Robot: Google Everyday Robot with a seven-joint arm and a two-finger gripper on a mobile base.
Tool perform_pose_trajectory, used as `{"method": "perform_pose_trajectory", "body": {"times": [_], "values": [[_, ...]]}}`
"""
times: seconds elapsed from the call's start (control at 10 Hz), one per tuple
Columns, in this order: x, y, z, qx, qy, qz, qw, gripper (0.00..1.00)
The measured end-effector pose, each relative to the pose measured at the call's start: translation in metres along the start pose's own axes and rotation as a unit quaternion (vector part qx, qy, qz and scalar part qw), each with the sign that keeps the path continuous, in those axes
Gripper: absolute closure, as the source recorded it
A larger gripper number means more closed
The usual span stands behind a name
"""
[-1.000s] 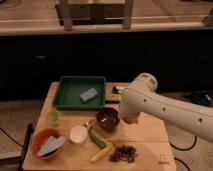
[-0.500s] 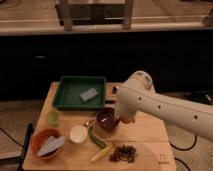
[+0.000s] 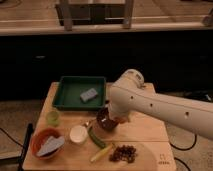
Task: Place apple in paper cup
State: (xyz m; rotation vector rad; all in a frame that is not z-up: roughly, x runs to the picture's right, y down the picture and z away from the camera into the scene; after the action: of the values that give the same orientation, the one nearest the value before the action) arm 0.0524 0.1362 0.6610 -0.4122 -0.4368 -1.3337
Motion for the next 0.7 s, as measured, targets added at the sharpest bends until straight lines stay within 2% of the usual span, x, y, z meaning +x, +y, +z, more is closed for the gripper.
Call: {"method": "perform_pose_trajectory", "body": {"times": [0.3, 0.7], "values": [[-0.006, -0.021, -0.001, 0.0, -0.003, -0.022, 0.9998, 1.0], [-0.01, -0.03, -0.001, -0.003, -0.005, -0.041, 0.9992, 1.0]]}}
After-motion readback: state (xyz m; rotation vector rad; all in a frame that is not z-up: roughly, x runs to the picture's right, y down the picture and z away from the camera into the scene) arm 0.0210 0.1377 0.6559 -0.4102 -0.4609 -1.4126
